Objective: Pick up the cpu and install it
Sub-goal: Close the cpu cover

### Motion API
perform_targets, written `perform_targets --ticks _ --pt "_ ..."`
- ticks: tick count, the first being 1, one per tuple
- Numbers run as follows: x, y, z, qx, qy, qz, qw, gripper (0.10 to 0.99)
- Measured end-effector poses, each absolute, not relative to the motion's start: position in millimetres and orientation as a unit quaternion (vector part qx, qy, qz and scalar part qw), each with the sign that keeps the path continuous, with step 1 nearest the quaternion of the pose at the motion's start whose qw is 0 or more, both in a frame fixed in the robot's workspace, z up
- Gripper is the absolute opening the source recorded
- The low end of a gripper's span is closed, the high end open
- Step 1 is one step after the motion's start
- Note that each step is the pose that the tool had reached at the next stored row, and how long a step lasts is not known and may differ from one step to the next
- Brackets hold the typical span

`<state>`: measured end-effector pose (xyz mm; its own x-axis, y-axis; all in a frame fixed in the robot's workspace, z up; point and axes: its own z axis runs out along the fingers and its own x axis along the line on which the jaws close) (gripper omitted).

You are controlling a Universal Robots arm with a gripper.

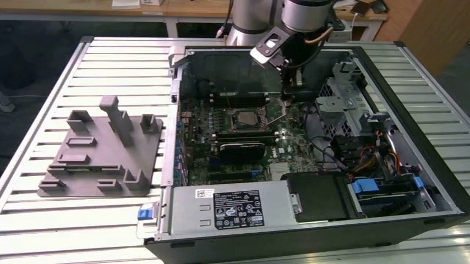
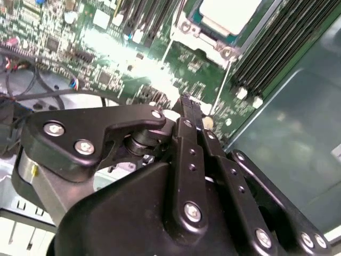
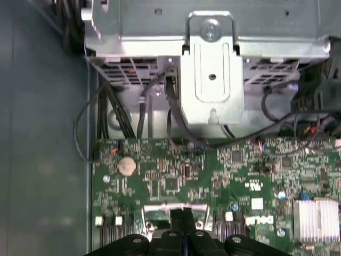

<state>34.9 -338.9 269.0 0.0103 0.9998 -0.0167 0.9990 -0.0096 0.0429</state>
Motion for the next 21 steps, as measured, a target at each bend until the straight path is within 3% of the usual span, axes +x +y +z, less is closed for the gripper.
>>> perform_targets --ticks 21 --pt "64 -339 244 0.714 0.7 0.006 0.018 0.106"
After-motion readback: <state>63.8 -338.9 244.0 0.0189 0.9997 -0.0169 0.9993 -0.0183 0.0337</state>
